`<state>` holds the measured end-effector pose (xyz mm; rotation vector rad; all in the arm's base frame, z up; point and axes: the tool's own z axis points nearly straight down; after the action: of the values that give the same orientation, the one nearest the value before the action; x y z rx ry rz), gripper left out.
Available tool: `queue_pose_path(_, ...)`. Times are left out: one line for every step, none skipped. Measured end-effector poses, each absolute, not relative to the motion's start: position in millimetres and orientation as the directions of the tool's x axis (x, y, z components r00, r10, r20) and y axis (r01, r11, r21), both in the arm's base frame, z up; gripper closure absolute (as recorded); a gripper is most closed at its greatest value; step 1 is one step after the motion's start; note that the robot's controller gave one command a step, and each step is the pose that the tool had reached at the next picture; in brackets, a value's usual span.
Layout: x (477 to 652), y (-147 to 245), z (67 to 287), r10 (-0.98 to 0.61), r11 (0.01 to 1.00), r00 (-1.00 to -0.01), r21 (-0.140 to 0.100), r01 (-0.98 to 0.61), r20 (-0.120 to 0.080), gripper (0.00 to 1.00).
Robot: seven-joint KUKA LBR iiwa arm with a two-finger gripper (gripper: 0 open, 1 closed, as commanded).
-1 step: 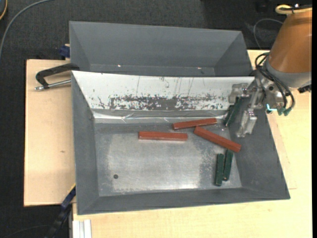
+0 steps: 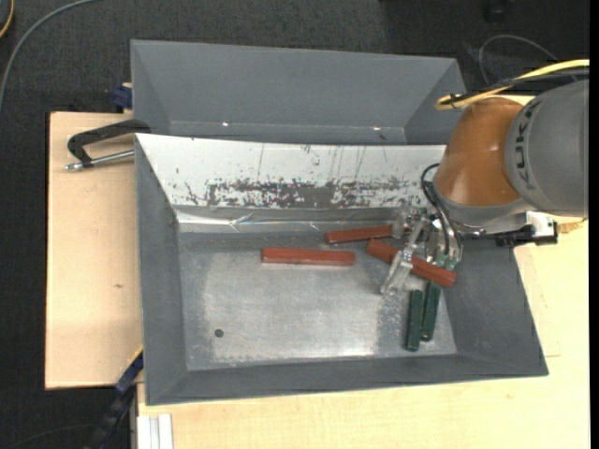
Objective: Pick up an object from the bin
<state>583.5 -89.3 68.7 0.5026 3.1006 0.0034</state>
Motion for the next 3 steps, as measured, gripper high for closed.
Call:
queue_pose_path(588.0,-88.8,102.0,0.478,0.879,-0.879,0.004,0.478,-0.007,0.00)
queue_pose_path(593.4,-84.1,100.8,0.702,0.713,-0.713,0.003,0.702,-0.004,0.00)
queue_pose_path(595.1,-83.0,71.1,0.856,0.517,-0.517,0.001,0.856,0.000,0.00)
